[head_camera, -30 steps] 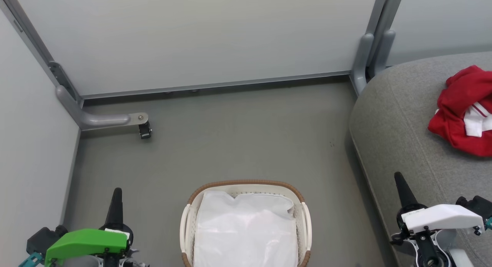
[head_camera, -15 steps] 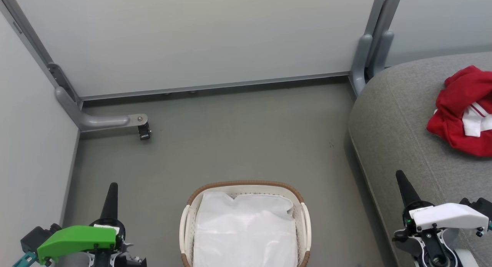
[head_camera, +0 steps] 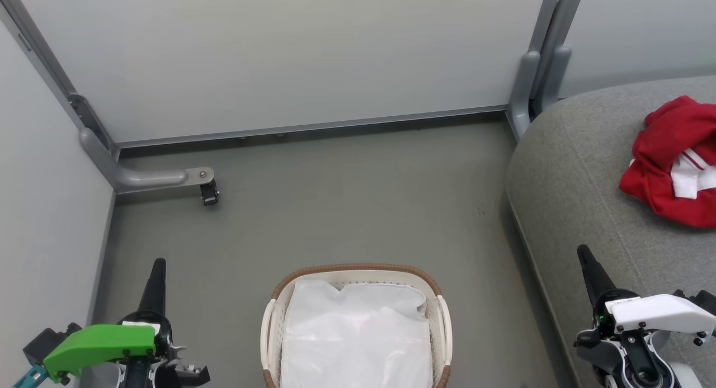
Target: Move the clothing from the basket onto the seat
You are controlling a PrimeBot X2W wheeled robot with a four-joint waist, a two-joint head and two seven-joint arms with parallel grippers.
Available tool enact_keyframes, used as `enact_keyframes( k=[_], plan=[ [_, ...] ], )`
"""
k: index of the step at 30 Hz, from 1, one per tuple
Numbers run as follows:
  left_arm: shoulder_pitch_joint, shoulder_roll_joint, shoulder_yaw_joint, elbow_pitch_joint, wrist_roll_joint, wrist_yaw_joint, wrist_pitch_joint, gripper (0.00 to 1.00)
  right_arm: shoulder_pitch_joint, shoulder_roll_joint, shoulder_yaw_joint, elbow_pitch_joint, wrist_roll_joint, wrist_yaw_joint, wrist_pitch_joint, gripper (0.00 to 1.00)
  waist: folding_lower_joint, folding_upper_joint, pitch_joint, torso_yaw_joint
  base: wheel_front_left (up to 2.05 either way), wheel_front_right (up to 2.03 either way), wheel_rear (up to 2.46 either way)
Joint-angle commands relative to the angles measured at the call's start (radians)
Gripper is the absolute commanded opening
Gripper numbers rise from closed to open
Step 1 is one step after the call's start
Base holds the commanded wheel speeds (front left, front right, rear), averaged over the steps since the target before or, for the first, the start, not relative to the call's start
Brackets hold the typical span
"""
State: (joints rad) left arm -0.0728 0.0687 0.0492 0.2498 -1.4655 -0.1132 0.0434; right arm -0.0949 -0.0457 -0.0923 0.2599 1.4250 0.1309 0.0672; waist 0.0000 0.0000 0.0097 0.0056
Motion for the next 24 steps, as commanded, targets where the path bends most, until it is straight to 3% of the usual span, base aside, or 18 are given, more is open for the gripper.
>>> enact_keyframes(
  k=[1,24],
  plan=[
    [-0.025,0.002,0.007,-0.007,-0.024,-0.004,0.008,0.00,-0.017,-0.006,-0.006,-0.009,0.023,0.000,0.006,0.00,0.0000,0.0000,0.000,0.000,0.00,0.00,0.00],
    [-0.042,-0.002,0.042,-0.006,-0.163,-0.020,0.052,0.00,-0.017,-0.007,-0.023,-0.018,0.183,0.000,0.049,0.00,0.0000,0.0000,-0.006,-0.005,0.00,0.00,0.00]
  ],
)
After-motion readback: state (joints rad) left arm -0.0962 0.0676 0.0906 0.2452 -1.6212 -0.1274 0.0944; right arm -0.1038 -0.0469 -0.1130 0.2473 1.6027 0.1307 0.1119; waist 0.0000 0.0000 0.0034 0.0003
